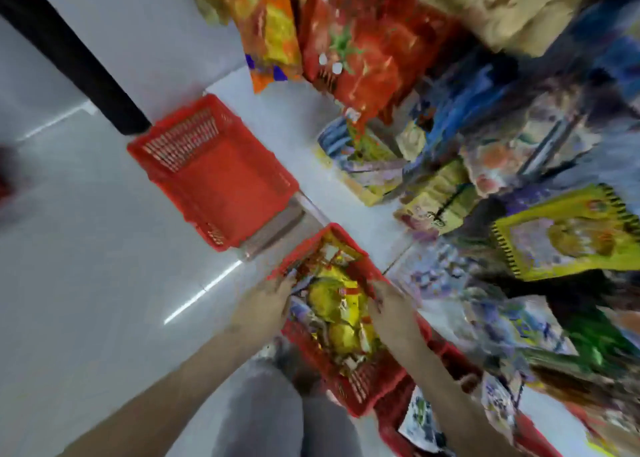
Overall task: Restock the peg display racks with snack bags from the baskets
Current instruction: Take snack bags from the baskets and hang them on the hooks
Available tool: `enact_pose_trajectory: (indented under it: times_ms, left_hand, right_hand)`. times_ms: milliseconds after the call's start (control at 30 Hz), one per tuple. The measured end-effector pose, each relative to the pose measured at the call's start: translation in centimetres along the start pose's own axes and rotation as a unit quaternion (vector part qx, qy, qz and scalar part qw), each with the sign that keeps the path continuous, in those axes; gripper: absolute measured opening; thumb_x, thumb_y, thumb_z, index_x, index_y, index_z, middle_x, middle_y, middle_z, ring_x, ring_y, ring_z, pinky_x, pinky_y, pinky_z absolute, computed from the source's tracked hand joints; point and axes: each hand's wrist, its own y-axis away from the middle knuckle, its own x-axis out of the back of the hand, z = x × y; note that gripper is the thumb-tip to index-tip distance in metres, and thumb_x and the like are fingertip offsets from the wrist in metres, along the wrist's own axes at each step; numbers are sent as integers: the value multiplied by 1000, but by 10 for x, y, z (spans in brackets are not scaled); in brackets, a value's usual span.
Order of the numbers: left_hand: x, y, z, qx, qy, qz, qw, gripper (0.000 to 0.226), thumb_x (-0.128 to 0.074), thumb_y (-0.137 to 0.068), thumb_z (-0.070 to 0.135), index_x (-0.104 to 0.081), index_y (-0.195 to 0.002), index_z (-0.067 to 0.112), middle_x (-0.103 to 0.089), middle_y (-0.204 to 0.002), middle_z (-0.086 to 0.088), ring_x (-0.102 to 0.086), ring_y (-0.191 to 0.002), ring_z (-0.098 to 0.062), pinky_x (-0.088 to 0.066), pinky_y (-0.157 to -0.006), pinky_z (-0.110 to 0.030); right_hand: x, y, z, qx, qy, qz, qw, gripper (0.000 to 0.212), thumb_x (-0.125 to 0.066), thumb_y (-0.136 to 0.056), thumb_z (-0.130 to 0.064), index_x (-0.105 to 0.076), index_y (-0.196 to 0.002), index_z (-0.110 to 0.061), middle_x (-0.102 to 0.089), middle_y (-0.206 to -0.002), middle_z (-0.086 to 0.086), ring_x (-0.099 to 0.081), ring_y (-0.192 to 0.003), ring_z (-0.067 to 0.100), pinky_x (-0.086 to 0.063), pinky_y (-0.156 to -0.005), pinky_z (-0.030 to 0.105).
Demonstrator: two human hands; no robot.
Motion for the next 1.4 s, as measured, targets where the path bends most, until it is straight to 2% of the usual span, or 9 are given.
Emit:
enact_pose_trajectory:
  times_ms: [167, 333, 467, 600, 867, 1133, 1233, 1300, 1400]
  left_hand:
    - [-142, -67, -60, 116, -21, -53, 992, 51, -50, -94, 13, -37, -143, 9, -49, -136, -13, -50, -122, -33, -42, -98, -39]
    - [-232, -122, -91, 189, -66, -80, 976, 58, -38, -99, 16, -14, -150, 2, -37, -146, -15, -41, -129, -32, -37, -102, -38]
    - [-263, -134, -100, 197, -134, -85, 967, 41, -32, -100, 10, -31, -140, 4, -45, -139, -14, -43, -127, -31, -34, -104, -37]
    - [-256, -122, -94, 202, -83, -98, 971, 31, -38, -97, 6, -46, -127, 6, -55, -128, -13, -52, -118, -30, -43, -92, -38]
    - [-101, -70, -12, 193, 226, -11, 955, 26, -44, -99, 21, -64, -102, 5, -68, -102, -16, -62, -90, -31, -48, -75, -37]
    - [123, 11, 96, 79, 317, 79, 942, 34, -51, -97, 15, -46, -63, 18, -45, -58, 2, -45, -62, -18, -36, -62, -32]
    - [183, 36, 122, -31, 216, 181, 959, 33, -44, -98, 27, -63, -72, 20, -62, -86, -3, -58, -99, -24, -42, -94, -45]
    - [218, 42, 126, -123, 130, 223, 958, 24, -49, -93, 28, -70, -83, 22, -54, -121, -8, -37, -131, -34, -22, -108, -63]
    - [281, 46, 142, -239, 85, 258, 932, 19, -65, -79, 10, -54, -81, 25, -46, -132, -15, -27, -135, -31, -3, -116, -49]
  right_hand:
    - [-129, -76, 78, 8, -9, -89, 996, 46, -45, -99, -11, -39, -145, -19, -52, -137, 8, -51, -124, 25, -38, -99, 25]
    - [-227, -152, 94, 9, -61, -152, 986, 55, -38, -103, -27, -10, -143, -55, -61, -120, 21, -63, -91, 34, -51, -78, 43]
    - [-266, -197, 87, -46, -134, -141, 980, 36, -43, -101, -36, -53, -133, -23, -58, -131, 7, -53, -120, 26, -41, -97, 36]
    - [-280, -195, 85, -69, -70, -101, 990, 11, -51, -95, -16, -59, -102, -15, -66, -103, 10, -61, -93, 29, -43, -70, 33]
    - [-139, -92, 25, -44, -235, -47, 970, 58, -51, -94, -5, -18, -136, -27, -68, -83, 10, -66, -71, 24, -49, -61, 33]
    - [49, 29, -108, -15, -293, 75, 953, 10, -58, -92, -17, -60, -83, -16, -66, -79, 12, -63, -76, 27, -51, -70, 43]
    - [111, 74, -160, 22, -299, 101, 949, 14, -54, -96, -17, -60, -85, -11, -64, -79, 19, -63, -76, 33, -51, -71, 49]
    - [152, 99, -186, 47, -325, 109, 938, 18, -51, -98, -12, -60, -84, -9, -64, -83, 20, -63, -77, 27, -50, -73, 40]
    - [204, 134, -216, 67, -342, 107, 931, 24, -47, -100, -10, -63, -83, -14, -68, -83, 13, -65, -77, 20, -51, -73, 37]
